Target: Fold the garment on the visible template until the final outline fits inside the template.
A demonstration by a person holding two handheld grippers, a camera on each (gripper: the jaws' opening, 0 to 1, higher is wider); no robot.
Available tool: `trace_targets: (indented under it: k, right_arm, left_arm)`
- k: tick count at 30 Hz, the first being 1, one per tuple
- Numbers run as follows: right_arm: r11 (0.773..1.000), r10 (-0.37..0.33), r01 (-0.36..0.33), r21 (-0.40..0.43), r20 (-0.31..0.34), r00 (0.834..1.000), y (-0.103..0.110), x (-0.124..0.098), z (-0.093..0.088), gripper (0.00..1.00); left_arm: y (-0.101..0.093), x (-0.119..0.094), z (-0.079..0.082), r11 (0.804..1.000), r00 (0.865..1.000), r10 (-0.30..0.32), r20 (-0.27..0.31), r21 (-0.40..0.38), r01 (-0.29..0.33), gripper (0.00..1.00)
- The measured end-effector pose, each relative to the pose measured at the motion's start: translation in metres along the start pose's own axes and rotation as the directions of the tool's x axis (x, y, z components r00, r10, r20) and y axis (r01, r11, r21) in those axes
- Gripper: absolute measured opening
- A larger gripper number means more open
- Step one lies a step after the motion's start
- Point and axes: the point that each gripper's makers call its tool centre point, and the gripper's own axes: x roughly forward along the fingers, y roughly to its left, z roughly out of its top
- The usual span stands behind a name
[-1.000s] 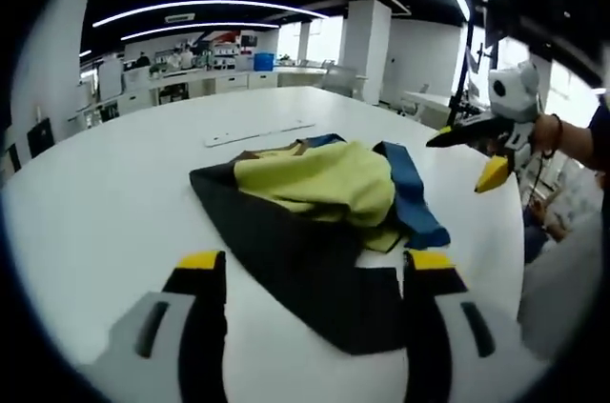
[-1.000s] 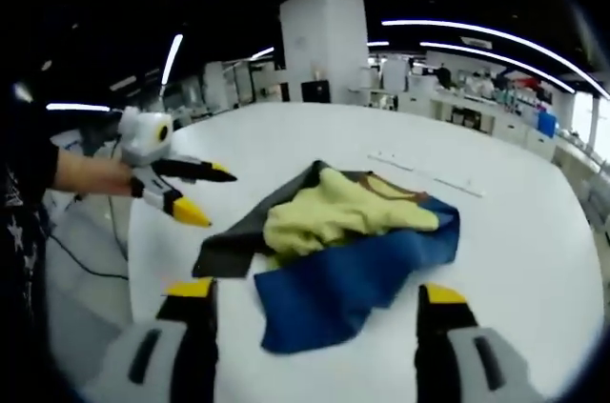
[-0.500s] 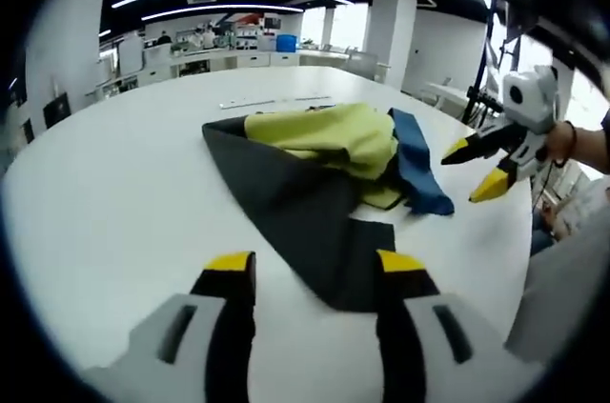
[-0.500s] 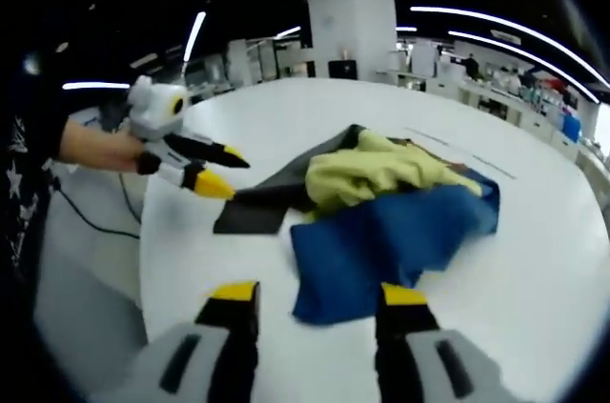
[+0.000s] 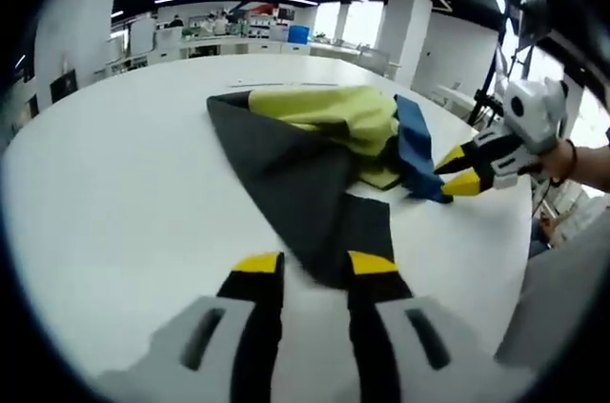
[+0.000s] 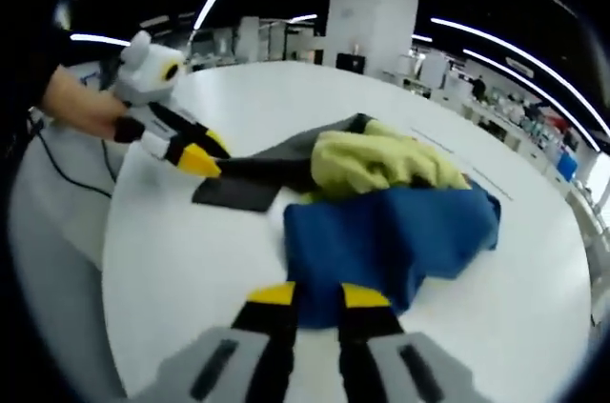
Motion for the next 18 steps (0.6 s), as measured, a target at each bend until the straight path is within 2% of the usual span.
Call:
trace_targets:
  k: [2, 3, 5, 7, 9, 11, 12, 14, 16, 18]
  right_arm:
    - [1.000, -0.005, 0.005, -0.008, -0.014, 1.000, 0.001, 0.003, -0.003, 0.09]
    - [1.000, -0.008, 0.008, -0.012, -0.002, 1.000, 0.001, 0.003, -0.001, 0.07]
    - [0.999, -0.016, 0.016, -0.037, -0.005, 1.000, 0.001, 0.004, 0.000, 0.01]
    - [0.998, -0.018, 0.017, -0.059, -0.001, 1.000, 0.001, 0.005, -0.001, 0.00]
    - [0.998, -0.016, 0.016, -0.059, 0.003, 1.000, 0.000, 0.006, -0.001, 0.00]
    - [0.998, -0.016, 0.016, -0.062, 0.001, 1.000, 0.000, 0.005, -0.001, 0.00]
    - [0.998, -0.023, 0.023, -0.065, -0.001, 1.000, -0.002, 0.003, -0.001, 0.00]
    - [0.997, -0.031, 0.032, -0.073, 0.012, 0.999, -0.003, -0.002, 0.003, 0.00]
    - [0.997, -0.041, 0.044, -0.062, 0.048, 0.998, -0.006, -0.012, 0.013, 0.00]
    - [0.996, -0.069, 0.074, -0.058, 0.085, 0.994, -0.014, -0.023, 0.021, 0.00]
  left_arm:
    - [0.000, 0.002, -0.001, 1.000, 1.000, 0.011, -0.002, 0.001, -0.011, 0.15]
    - [0.001, 0.002, -0.001, 1.000, 1.000, 0.013, -0.003, 0.002, -0.013, 0.13]
    - [0.006, 0.001, -0.004, 0.999, 1.000, 0.029, -0.013, 0.036, -0.028, 0.09]
    - [0.010, 0.002, -0.005, 0.997, 0.999, 0.040, -0.015, 0.067, -0.039, 0.04]
    - [0.010, 0.003, -0.005, 0.998, 0.999, 0.035, -0.011, 0.049, -0.035, 0.00]
    - [0.011, 0.003, -0.006, 0.999, 1.000, 0.023, -0.007, -0.035, -0.024, 0.00]
    - [0.011, 0.003, -0.006, 0.999, 1.000, 0.018, -0.009, -0.043, -0.018, 0.00]
    - [0.008, 0.004, -0.005, 0.999, 1.000, 0.014, -0.018, -0.032, -0.015, 0.00]
    - [0.009, -0.001, -0.007, 1.000, 0.998, 0.024, -0.059, -0.001, -0.024, 0.00]
    - [0.014, -0.006, -0.006, 1.000, 0.998, 0.027, -0.055, -0.002, -0.027, 0.00]
